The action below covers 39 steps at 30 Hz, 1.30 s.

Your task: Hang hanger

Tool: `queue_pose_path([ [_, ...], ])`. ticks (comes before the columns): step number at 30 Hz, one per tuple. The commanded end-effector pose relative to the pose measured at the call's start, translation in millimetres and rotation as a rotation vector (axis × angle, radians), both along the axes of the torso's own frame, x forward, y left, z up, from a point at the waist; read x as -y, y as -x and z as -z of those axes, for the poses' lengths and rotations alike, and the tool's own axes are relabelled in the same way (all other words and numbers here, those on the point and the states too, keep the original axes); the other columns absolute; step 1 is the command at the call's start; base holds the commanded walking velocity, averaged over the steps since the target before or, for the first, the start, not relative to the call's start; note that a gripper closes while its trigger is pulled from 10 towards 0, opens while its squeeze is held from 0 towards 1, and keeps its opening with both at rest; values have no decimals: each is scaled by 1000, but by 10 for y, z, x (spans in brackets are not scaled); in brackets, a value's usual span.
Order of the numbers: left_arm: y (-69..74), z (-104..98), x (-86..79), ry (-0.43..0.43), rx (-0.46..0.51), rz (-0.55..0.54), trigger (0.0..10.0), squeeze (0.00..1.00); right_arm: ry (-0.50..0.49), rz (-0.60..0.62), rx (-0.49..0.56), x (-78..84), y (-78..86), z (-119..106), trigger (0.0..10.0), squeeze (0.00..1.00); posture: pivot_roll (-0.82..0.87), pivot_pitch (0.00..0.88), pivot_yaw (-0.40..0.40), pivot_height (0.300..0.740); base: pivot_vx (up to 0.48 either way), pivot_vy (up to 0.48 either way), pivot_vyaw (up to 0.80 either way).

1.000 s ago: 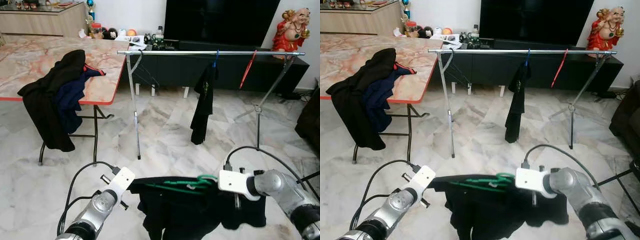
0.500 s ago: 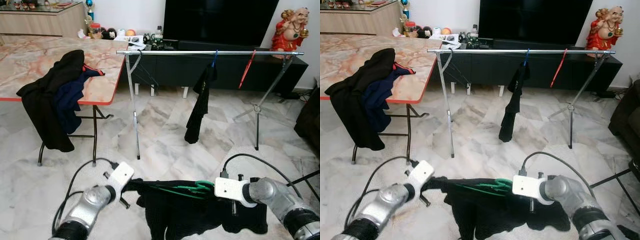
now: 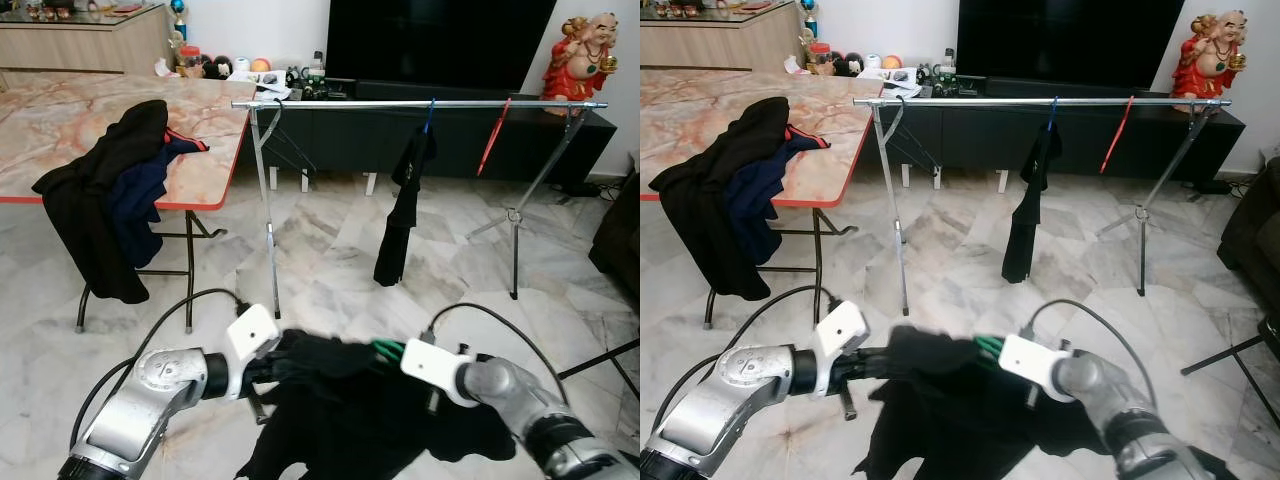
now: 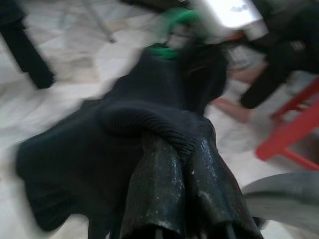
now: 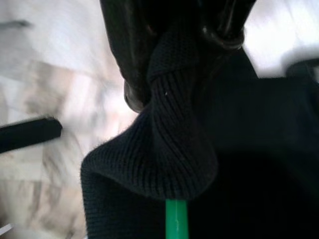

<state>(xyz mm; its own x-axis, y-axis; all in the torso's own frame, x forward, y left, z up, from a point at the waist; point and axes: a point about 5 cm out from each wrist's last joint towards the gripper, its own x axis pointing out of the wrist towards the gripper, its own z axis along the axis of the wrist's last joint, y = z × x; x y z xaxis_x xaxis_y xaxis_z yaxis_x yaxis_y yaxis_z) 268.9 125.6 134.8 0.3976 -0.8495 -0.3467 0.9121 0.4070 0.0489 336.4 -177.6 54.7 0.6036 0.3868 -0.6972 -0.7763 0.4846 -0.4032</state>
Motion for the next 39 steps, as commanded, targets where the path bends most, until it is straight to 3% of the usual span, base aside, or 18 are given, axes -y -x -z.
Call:
queue_pose_path([
  [1, 91, -29, 65, -5, -19, 71, 5412, 0, -136, 9, 32, -133, -120, -183, 0, 0, 193, 8, -55, 740, 0, 0, 0],
  [2, 113, -28, 81, -7, -24, 88, 5412, 0, -164, -4, 31, -180, -131, -207, 0, 0, 193, 8, -55, 740, 0, 0, 0],
  [3, 146, -31, 98, -9, -31, 113, 10000, 0, -199, -27, 38, -245, -151, -254, 0, 0, 193, 4, -55, 740, 0, 0, 0],
  [4, 181, -51, 100, -13, -41, 129, 10000, 290, -228, -40, 39, -292, -166, -288, 0, 0, 193, 4, -55, 740, 0, 0, 0],
  [5, 181, -51, 100, -13, -41, 129, 10000, 290, -228, -40, 39, -292, -166, -288, 0, 0, 193, 4, -55, 740, 0, 0, 0],
  [6, 196, -61, 98, -12, -45, 136, 10000, 541, -239, -52, 38, -313, -170, -303, 0, 0, 193, 4, -55, 740, 0, 0, 0],
  [7, 234, -109, 84, -4, -50, 151, 10000, 1000, -242, -68, 41, -346, -184, -329, 0, 0, 196, 1, -57, 740, 0, 0, 0],
  [39, 259, -157, 50, -13, -53, 142, 10000, 1000, -234, -84, 42, -355, -196, -348, 0, 0, 204, 0, -61, 740, 0, 0, 0],
])
